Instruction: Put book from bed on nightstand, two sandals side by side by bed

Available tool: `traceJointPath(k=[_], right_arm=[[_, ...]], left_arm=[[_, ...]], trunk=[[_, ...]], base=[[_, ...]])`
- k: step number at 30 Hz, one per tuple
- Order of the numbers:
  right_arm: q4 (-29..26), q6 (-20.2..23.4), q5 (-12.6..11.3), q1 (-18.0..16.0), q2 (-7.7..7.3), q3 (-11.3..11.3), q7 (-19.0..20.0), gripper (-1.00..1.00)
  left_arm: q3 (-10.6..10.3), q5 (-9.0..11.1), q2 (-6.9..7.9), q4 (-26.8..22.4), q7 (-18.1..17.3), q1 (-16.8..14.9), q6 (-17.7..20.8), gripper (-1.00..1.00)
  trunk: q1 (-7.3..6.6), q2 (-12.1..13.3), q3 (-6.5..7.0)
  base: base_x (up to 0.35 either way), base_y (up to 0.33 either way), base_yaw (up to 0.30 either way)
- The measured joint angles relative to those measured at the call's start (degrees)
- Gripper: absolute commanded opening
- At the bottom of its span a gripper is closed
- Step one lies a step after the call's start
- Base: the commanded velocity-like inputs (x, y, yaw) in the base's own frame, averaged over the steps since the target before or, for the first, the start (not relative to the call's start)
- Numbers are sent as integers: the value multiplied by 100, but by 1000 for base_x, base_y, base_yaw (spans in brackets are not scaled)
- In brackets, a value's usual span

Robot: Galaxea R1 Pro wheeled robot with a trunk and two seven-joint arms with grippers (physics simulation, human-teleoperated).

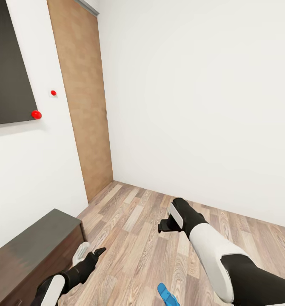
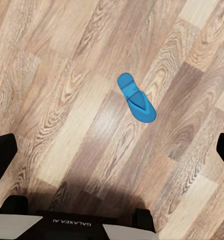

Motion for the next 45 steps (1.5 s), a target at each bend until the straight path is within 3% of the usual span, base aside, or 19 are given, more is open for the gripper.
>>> traceJointPath(k=[5, 16, 24, 28, 30, 35, 45], right_arm=[[101, 12, 3, -55, 0, 5, 14, 100], [306, -39, 27, -85, 0, 25, 18, 100], [317, -145, 41, -95, 0, 123, 17, 100], [337, -400, 44, -97, 0, 352, 25, 100], [369, -527, 45, -97, 0, 619, 33, 100], [458, -623, 36, -97, 0, 996, 99, 100], [539, -648, 35, -98, 0, 1201, 277, 100]], left_arm=[[-3, 108, 67, -102, 3, 0, 414, 100], [2, 189, 224, -151, 3, -1, 841, 100], [36, 238, 314, -160, 2, -1, 1396, 100], [38, 243, 323, -164, -6, -1, 1502, 100], [41, 246, 326, -175, -11, -1, 1542, 100], [75, 239, 329, -224, -17, -1, 1555, 100], [175, 240, 336, -257, -20, -1, 1571, 100]], trunk=[[110, -201, -90], [352, -642, -288], [527, -963, -431], [615, -1123, -503], [659, -1204, -539], [769, -1404, -629], [989, -1805, -808]], base=[[0, 0, 0], [0, 0, 0], [0, 0, 0], [0, 0, 0], [0, 0, 0], [0, 0, 0], [0, 0, 0]])
